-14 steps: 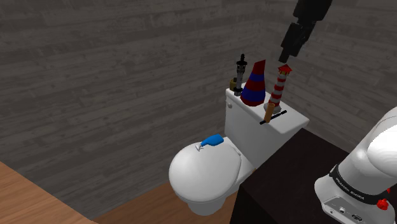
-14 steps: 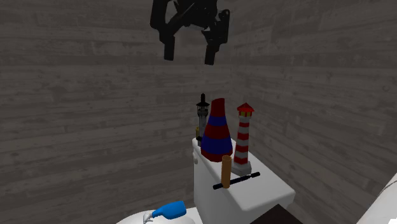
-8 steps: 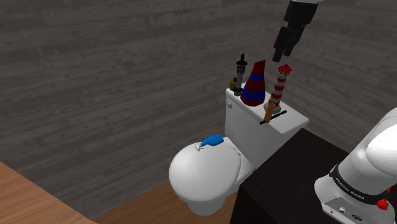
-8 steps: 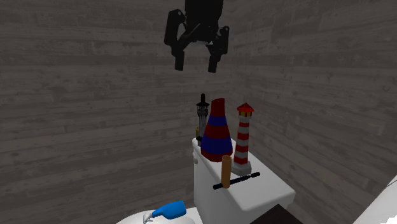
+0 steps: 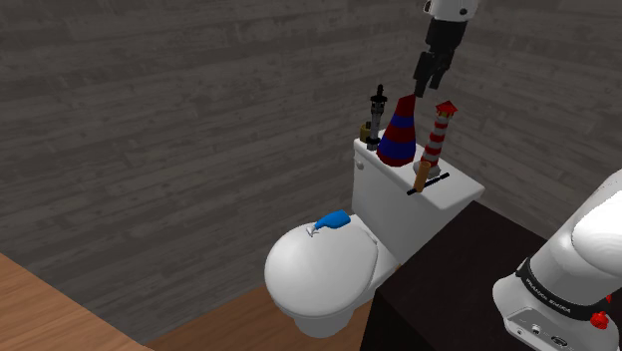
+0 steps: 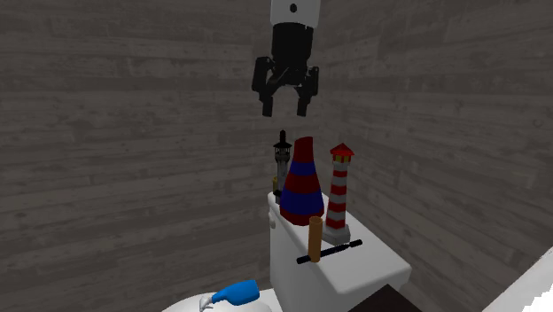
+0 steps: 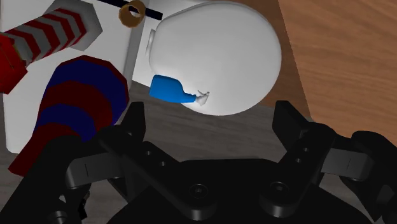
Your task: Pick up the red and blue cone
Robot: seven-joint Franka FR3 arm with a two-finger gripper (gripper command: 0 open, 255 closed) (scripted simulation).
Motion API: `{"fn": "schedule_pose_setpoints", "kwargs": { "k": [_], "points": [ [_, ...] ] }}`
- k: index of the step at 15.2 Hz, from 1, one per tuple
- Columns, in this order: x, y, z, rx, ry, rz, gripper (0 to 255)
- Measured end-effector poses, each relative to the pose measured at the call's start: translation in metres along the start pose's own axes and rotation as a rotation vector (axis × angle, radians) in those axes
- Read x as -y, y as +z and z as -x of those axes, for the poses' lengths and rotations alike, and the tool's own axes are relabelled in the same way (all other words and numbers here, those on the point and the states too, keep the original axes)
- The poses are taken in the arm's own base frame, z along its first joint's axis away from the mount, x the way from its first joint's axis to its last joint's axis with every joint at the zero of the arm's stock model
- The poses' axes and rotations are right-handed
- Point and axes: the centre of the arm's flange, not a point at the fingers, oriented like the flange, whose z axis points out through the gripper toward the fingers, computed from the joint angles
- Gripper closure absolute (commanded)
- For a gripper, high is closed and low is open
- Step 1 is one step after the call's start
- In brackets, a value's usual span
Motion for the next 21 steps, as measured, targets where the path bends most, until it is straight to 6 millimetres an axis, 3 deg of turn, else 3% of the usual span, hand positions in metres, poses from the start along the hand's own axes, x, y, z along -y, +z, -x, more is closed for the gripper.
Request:
{"fn": "schedule_pose_setpoints", "kwargs": {
  "k": [18, 21],
  "points": [
    [-0.177, 0.084, -0.145, 0.092, -0.007, 0.027, 0],
    [-0.189, 0.097, -0.158, 0.100, -0.009, 0.029, 0]
  ]
}}
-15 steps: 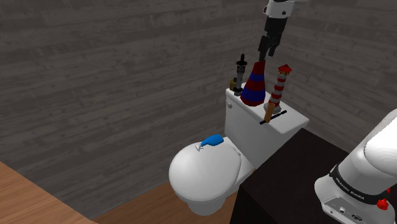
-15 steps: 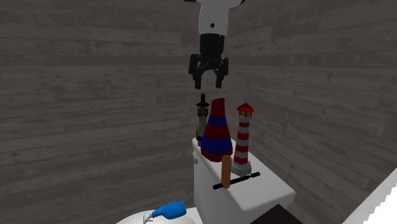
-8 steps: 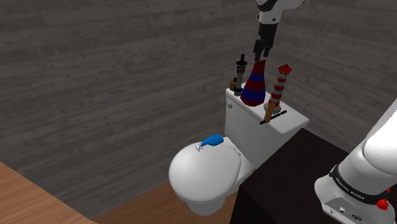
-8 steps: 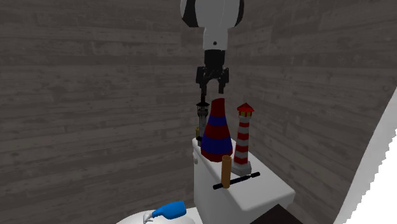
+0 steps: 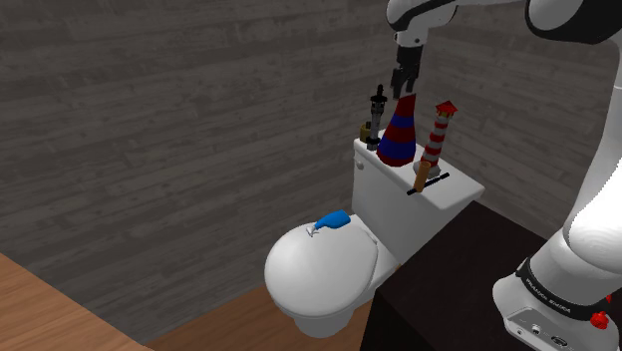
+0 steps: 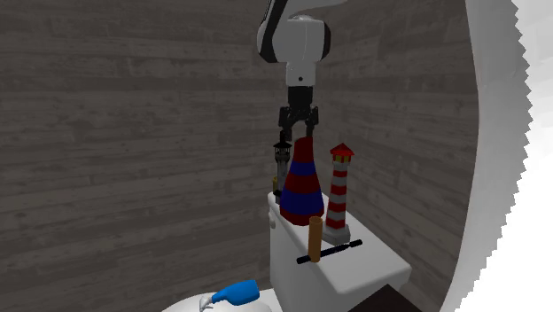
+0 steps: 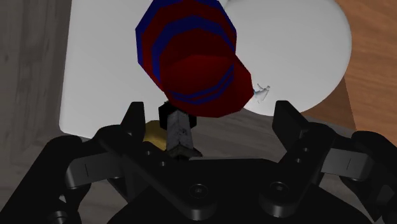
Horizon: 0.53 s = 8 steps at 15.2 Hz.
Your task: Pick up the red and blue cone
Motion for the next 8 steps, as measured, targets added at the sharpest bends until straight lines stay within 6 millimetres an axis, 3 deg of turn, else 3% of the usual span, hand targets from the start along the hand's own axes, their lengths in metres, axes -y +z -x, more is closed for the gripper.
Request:
{"fn": "schedule_pose_setpoints", "kwargs": {
  "k": [6, 7, 8],
  "points": [
    [-0.005, 0.031, -0.005, 0.001, 0.000, 0.000, 0],
    [-0.005, 0.033, -0.005, 0.001, 0.000, 0.000, 255],
    [-0.005, 0.033, -0.005, 0.000, -0.001, 0.001, 255]
  ]
}}
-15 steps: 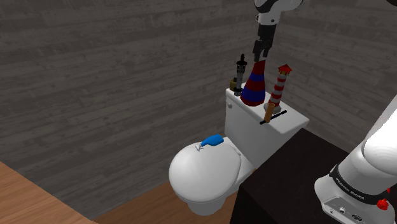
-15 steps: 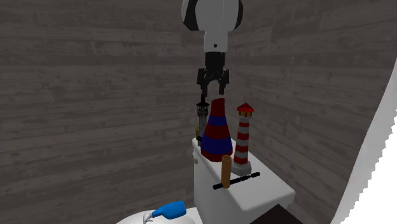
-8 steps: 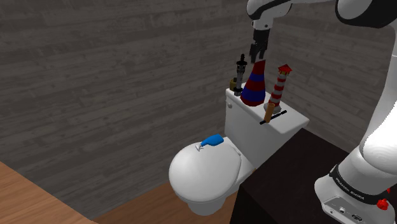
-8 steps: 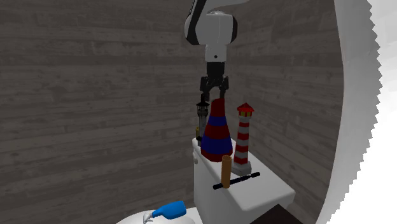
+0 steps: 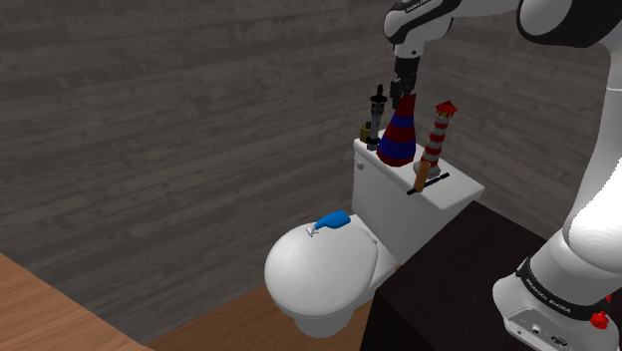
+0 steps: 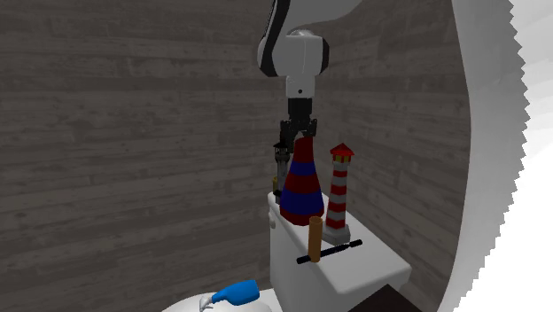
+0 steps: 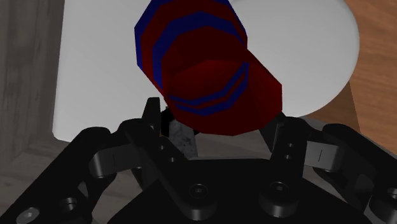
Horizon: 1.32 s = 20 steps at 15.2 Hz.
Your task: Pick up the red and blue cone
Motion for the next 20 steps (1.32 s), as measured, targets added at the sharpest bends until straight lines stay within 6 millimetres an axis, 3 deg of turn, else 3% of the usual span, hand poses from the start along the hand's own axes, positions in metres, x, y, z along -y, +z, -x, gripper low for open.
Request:
{"fn": "schedule_pose_setpoints", "kwargs": {
  "k": [10, 20],
  "points": [
    [0.000, -0.001, 0.000, 0.000, 0.000, 0.000, 255],
    [0.002, -0.050, 0.004, 0.002, 0.000, -0.001, 255]
  ]
}}
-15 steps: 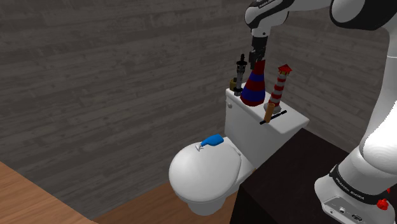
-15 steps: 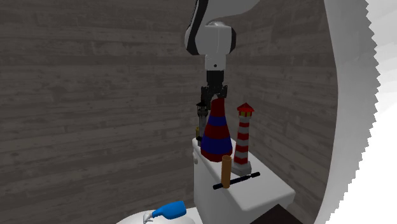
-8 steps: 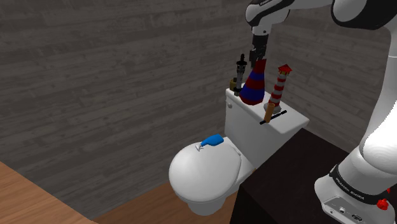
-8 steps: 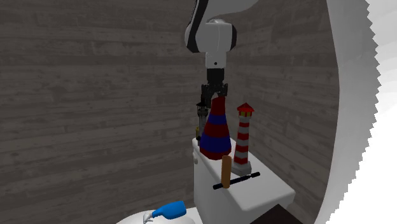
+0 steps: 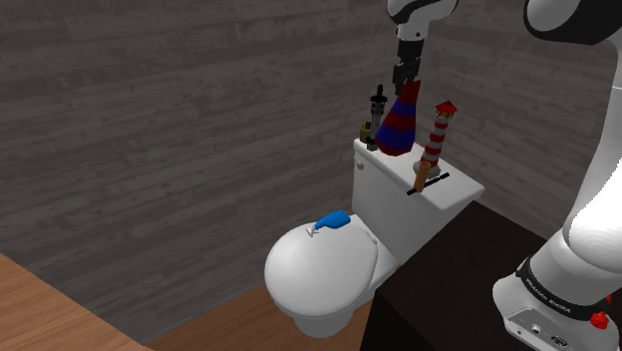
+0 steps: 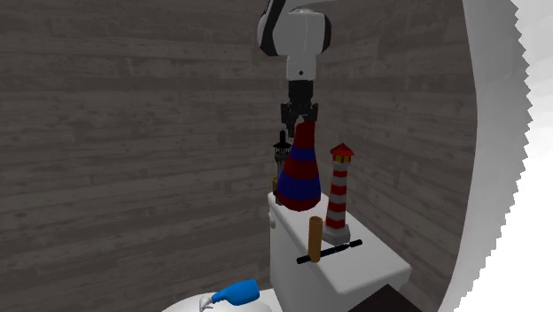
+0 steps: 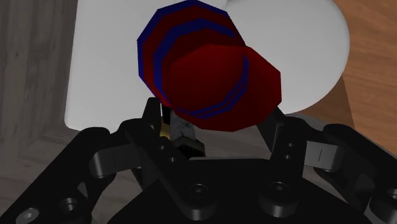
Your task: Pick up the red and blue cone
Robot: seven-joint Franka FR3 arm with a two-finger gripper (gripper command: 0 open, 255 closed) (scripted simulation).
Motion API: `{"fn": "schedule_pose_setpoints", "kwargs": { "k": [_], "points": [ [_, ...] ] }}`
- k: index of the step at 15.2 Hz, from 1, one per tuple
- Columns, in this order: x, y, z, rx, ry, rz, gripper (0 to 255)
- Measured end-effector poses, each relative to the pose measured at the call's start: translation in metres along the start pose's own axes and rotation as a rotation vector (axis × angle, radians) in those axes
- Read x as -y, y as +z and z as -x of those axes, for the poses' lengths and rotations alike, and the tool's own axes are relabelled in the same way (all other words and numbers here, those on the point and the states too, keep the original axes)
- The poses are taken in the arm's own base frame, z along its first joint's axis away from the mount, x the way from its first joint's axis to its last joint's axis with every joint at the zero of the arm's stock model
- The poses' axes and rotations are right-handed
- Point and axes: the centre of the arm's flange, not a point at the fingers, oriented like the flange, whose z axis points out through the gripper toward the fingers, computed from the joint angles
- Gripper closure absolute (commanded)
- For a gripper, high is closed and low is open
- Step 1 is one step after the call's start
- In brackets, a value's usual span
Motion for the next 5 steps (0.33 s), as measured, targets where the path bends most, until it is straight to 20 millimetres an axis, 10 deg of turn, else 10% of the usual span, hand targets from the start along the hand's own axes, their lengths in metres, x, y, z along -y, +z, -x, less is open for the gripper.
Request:
{"fn": "schedule_pose_setpoints", "kwargs": {
  "k": [5],
  "points": [
    [0.002, -0.024, 0.001, 0.000, 0.000, 0.000, 255]
  ]
}}
